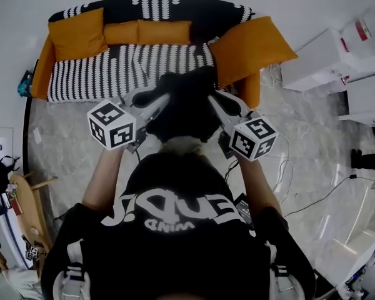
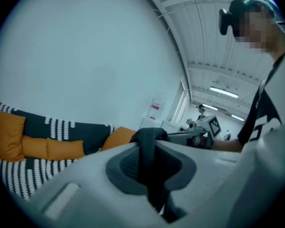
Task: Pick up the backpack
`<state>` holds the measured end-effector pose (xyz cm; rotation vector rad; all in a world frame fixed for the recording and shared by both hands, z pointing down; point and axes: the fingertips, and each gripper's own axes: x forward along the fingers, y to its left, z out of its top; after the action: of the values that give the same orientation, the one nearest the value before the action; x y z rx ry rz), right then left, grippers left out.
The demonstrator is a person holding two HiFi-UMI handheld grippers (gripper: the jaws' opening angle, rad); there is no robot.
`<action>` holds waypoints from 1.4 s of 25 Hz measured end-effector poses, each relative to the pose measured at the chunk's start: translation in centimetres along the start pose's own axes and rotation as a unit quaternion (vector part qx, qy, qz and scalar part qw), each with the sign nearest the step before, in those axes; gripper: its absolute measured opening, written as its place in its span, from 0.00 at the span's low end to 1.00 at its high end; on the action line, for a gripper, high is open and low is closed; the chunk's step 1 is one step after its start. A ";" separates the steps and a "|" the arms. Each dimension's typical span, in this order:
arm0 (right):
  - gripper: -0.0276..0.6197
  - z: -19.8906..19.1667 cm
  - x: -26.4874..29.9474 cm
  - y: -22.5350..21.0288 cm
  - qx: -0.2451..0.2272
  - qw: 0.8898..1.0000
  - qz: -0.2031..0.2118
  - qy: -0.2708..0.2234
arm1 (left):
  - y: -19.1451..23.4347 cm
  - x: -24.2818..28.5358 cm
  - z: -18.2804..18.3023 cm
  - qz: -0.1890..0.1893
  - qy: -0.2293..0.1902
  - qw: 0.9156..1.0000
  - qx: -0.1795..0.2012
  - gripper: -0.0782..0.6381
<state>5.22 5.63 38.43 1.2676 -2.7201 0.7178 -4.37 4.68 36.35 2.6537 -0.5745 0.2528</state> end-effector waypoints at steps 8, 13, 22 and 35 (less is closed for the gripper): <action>0.11 -1.8 -1.0 0.8 -0.045 0.999 0.013 0.019 | -1.1 -0.7 -1.8 -0.003 -0.027 1.000 0.001 0.15; 0.10 -3.1 -1.8 -0.7 -0.020 0.999 -0.002 0.025 | -1.6 0.8 -3.0 -0.002 -0.016 1.000 -0.001 0.15; 0.10 -3.8 -1.3 -2.0 -0.002 0.999 -0.003 0.033 | -0.4 2.1 -3.8 -0.004 -0.004 1.000 -0.021 0.15; 0.10 -3.6 -1.8 -2.5 -0.005 0.999 0.009 0.042 | -0.8 2.7 -3.5 -0.004 -0.003 1.000 -0.017 0.15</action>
<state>7.73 7.14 42.19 1.1846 -2.6677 0.7405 -1.85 5.88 39.86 2.6240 -0.5642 0.2316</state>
